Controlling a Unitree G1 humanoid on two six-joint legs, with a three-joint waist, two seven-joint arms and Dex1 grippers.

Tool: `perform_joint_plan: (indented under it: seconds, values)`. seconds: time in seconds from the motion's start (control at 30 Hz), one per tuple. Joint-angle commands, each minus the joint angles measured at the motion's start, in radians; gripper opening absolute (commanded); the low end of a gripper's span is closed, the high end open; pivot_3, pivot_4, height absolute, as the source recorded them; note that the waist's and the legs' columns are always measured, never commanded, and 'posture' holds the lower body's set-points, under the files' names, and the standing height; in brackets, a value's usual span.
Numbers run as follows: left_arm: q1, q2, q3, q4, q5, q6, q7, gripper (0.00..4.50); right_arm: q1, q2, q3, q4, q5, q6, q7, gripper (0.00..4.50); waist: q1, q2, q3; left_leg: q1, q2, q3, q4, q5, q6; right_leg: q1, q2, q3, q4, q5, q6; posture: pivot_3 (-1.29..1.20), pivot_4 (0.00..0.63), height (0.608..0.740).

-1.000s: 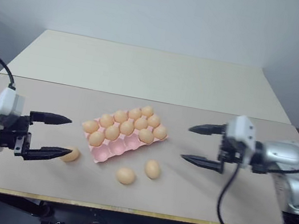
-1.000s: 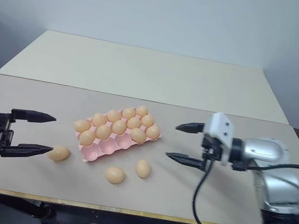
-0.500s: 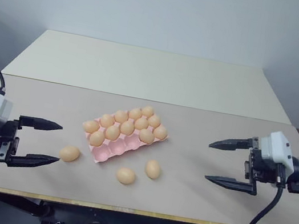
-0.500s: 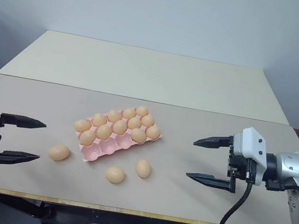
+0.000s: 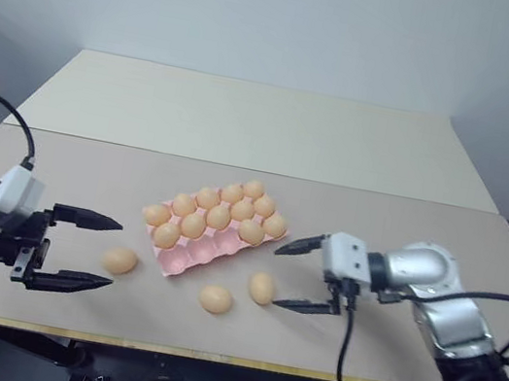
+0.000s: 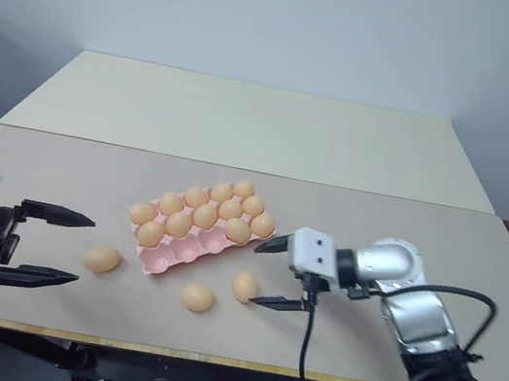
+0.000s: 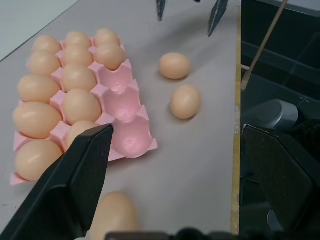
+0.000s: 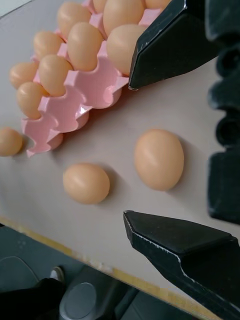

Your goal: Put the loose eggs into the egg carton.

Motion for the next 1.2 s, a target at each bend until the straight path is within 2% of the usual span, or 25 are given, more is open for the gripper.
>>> perform_joint_plan:
  seconds: [0.03,0.33,0.43,0.57,0.6,0.77,0.93,1.07,1.2]
  values:
    - [-0.039,0.0,-0.039,-0.028,-0.011,-0.013,-0.01,4.5,-0.021,0.026,0.052,0.049,-0.059,-0.076,0.008,4.47,0.001,0.0,0.0,0.0,0.0,0.0,0.0,0.0,0.0,0.0,0.0,0.0,0.0,0.0,0.0,0.0,0.15,0.74]
    - [-0.09,-0.016,-0.103,-0.013,-0.004,-0.021,-0.019,4.5,-0.052,0.101,0.108,0.191,-0.163,-0.144,-0.037,4.47,-0.007,0.0,0.0,0.001,0.0,0.0,0.0,0.0,0.0,0.0,0.001,0.0,0.001,0.0,0.0,0.0,0.15,0.74]
    - [-0.092,-0.016,-0.107,-0.011,-0.004,-0.023,-0.019,4.5,-0.053,0.116,0.101,0.211,-0.166,-0.151,-0.042,3.92,-0.005,0.0,0.0,0.001,0.0,0.0,0.0,0.0,0.0,0.0,0.001,0.0,0.001,0.0,0.0,0.0,0.15,0.74]
    - [-0.094,-0.018,-0.105,-0.006,-0.002,-0.028,-0.013,4.5,-0.049,0.111,0.092,0.207,-0.156,-0.155,-0.029,2.7,-0.004,0.0,0.0,0.0,0.0,0.0,0.0,0.0,0.0,0.0,0.001,0.0,0.001,0.0,0.0,0.0,0.15,0.74]
    - [-0.094,-0.019,-0.102,-0.004,-0.001,-0.03,-0.01,4.5,-0.05,0.109,0.088,0.2,-0.147,-0.147,-0.024,2.63,-0.003,0.0,0.0,0.0,0.0,0.0,0.0,0.0,0.0,0.0,0.001,0.0,0.001,0.0,0.0,0.0,0.15,0.74]
    - [-0.105,-0.028,-0.039,0.022,-0.038,-0.006,0.03,4.5,-0.079,0.118,0.053,0.17,-0.117,-0.138,-0.034,2.63,-0.003,0.0,0.0,0.001,0.0,0.0,0.0,0.0,0.0,0.0,0.001,0.0,0.001,0.0,0.0,0.0,0.15,0.74]
    - [-0.131,-0.057,0.049,0.023,-0.116,0.063,0.128,4.5,-0.162,0.214,0.024,0.183,-0.066,-0.077,-0.089,2.63,-0.012,0.0,0.0,0.001,0.001,-0.001,0.0,0.0,0.0,0.0,0.001,0.0,0.002,0.0,0.0,0.0,0.15,0.74]
    - [-0.105,-0.054,0.082,0.005,-0.116,0.075,0.153,4.5,-0.218,0.303,0.043,0.288,-0.133,-0.107,-0.182,2.63,-0.013,0.0,0.0,0.001,0.002,-0.002,0.0,0.0,0.0,0.0,0.002,0.0,0.002,0.0,-0.001,0.0,0.15,0.74]
    - [-0.085,-0.051,0.097,-0.011,-0.12,0.079,0.16,4.5,-0.244,0.341,0.061,0.368,-0.189,-0.148,-0.228,2.63,-0.005,0.0,0.0,0.001,0.001,-0.002,0.0,0.0,0.0,0.0,0.002,0.0,0.001,0.0,-0.001,0.0,0.15,0.74]
